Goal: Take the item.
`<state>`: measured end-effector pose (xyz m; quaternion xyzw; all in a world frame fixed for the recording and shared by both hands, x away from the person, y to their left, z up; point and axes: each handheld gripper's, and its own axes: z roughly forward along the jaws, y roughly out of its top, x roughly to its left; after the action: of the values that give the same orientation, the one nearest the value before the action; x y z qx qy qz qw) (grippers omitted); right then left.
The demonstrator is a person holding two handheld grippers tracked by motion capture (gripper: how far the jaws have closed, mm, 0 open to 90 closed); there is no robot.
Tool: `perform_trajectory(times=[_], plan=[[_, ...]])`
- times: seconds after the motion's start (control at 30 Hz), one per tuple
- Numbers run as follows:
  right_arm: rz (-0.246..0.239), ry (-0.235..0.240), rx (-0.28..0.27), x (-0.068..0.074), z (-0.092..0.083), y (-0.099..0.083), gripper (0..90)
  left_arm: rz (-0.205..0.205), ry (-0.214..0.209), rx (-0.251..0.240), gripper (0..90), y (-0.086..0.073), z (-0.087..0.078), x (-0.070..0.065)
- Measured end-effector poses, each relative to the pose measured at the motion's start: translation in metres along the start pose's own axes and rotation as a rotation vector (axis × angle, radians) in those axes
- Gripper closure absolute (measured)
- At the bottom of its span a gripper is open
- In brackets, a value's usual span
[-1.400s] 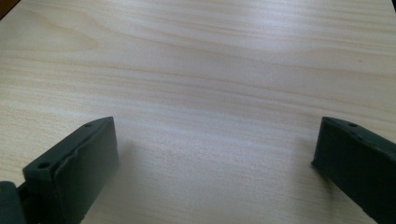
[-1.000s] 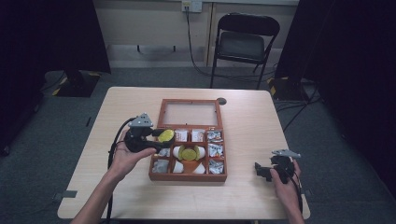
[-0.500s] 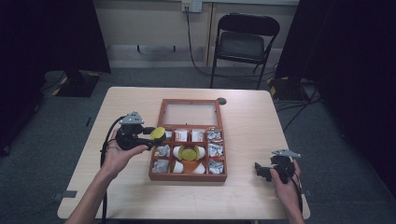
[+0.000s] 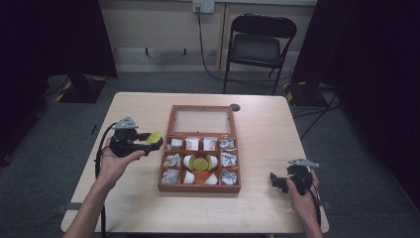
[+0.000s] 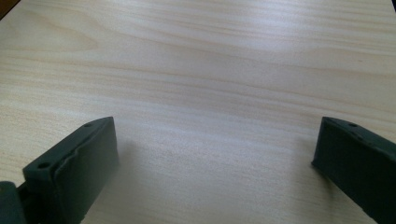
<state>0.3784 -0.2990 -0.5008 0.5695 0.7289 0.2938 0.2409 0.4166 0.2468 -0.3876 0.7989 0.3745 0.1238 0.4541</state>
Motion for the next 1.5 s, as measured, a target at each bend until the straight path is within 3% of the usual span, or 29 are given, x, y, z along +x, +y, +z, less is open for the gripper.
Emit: perform_trajectory(times=[0.1,0.13,0.23,0.6,0.77,1.0,1.5], plan=[[0.000,0.000,0.000,0.000,0.000,0.000,0.0,-0.013,0.026,-0.010,40.5,-0.002,-0.005,0.005],[0.001,0.000,0.000,0.000,0.000,0.000,0.0,-0.020,0.053,-0.019,40.5,-0.005,-0.007,0.010],[0.001,0.000,0.000,0.000,0.000,0.000,0.0,-0.038,0.068,-0.021,40.5,-0.009,-0.008,0.015],[0.001,0.000,0.000,0.000,0.000,0.000,0.0,-0.107,0.149,0.044,40.5,-0.031,0.001,0.040],[0.000,0.000,0.000,0.000,0.000,0.000,0.0,-0.120,0.148,0.057,40.5,-0.035,0.005,0.043],[0.000,0.000,0.000,0.000,0.000,0.000,0.0,-0.084,0.155,0.093,40.5,-0.037,0.018,0.039],[0.000,0.000,0.000,0.000,0.000,0.000,0.0,-0.084,0.147,0.140,40.6,-0.046,0.037,0.041]])
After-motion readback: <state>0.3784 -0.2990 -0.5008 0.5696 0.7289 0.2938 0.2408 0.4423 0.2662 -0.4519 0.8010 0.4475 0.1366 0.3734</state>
